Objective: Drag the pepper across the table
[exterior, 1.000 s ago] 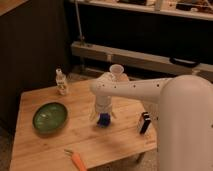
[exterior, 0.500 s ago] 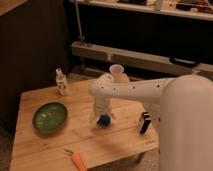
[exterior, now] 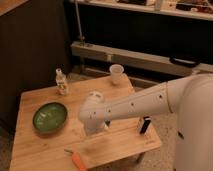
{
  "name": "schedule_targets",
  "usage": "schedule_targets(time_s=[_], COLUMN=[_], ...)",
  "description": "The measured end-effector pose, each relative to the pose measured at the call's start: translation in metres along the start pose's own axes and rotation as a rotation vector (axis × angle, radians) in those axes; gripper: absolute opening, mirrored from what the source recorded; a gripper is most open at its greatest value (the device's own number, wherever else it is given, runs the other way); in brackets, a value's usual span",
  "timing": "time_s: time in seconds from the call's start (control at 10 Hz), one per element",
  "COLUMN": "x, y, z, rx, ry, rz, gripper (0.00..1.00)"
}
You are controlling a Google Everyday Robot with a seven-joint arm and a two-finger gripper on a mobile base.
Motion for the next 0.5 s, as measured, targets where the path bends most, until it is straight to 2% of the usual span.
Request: schedule_targets(time_s=[0.3,0.4,0.5], x=[-0.029,-0.037,-0.039], y=[-0.046,-0.065,-0.073], z=[-0.001,0.002,0.003], rx=[-0.024,-0.022,-0.005], ry=[0.035,0.038,0.036], rz=[-0.11,-0.164,-0.19], gripper=[0.8,0.8,0.8])
